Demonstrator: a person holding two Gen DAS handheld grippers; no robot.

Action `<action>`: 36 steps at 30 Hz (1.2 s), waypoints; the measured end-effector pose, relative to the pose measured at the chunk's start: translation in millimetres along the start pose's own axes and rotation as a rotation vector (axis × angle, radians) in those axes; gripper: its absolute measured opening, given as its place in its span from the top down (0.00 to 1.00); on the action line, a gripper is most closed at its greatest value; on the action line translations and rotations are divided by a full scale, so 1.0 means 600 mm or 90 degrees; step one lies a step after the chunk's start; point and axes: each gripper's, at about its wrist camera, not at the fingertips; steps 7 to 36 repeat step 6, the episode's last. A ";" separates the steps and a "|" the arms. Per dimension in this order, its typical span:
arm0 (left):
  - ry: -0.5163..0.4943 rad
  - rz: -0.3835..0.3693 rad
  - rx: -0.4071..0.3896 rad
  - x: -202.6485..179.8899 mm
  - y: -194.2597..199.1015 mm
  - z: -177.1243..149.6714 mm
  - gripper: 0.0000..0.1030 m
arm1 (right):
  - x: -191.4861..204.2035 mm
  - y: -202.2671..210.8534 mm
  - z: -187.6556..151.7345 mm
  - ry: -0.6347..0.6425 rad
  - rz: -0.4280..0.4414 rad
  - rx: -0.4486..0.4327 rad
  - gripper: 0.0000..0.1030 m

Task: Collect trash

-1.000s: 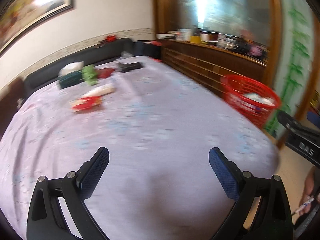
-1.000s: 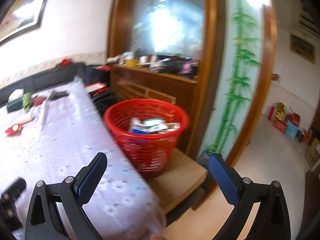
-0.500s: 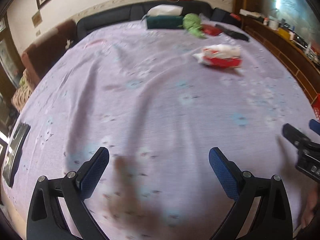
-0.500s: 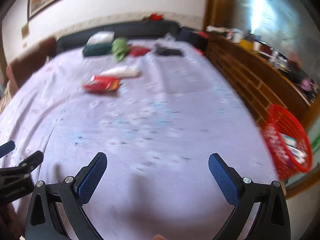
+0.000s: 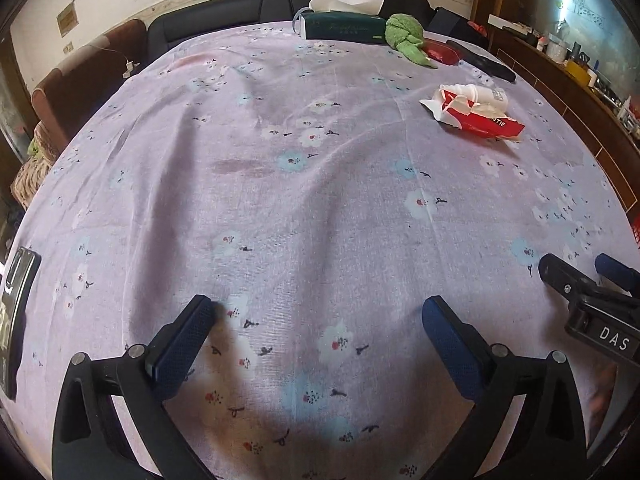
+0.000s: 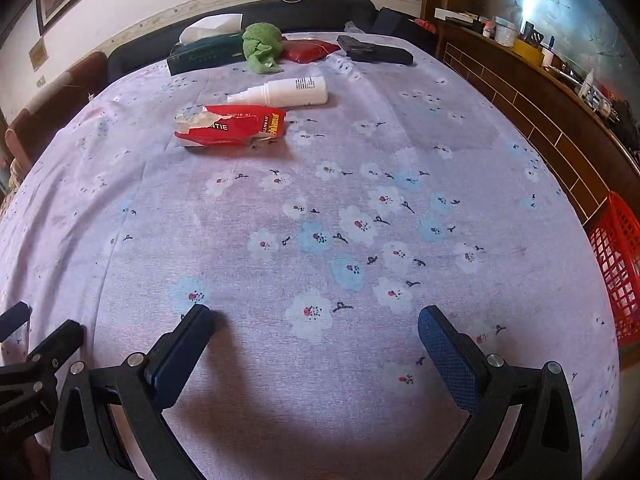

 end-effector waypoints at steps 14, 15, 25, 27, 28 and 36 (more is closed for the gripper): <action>-0.004 -0.006 -0.001 0.003 -0.004 0.004 0.00 | 0.000 0.000 -0.001 0.000 0.000 0.000 0.00; -0.004 -0.006 -0.001 0.003 -0.004 0.004 0.00 | 0.000 0.000 -0.001 0.000 0.000 0.000 0.00; -0.004 -0.006 -0.001 0.003 -0.004 0.004 0.00 | 0.000 0.000 -0.001 0.000 0.000 0.000 0.00; -0.004 -0.006 -0.001 0.003 -0.004 0.004 0.00 | 0.000 0.000 -0.001 0.000 0.000 0.000 0.00; -0.004 -0.006 -0.001 0.003 -0.004 0.004 0.00 | 0.000 0.000 -0.001 0.000 0.000 0.000 0.00; -0.004 -0.006 -0.001 0.003 -0.004 0.004 0.00 | 0.000 0.000 -0.001 0.000 0.000 0.000 0.00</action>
Point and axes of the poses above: each gripper's, at about its wrist camera, not at the fingertips, and y roughly against the way its jaws point, x to its left, z to its top, and after that the axes turned 5 degrees about -z, right-handed
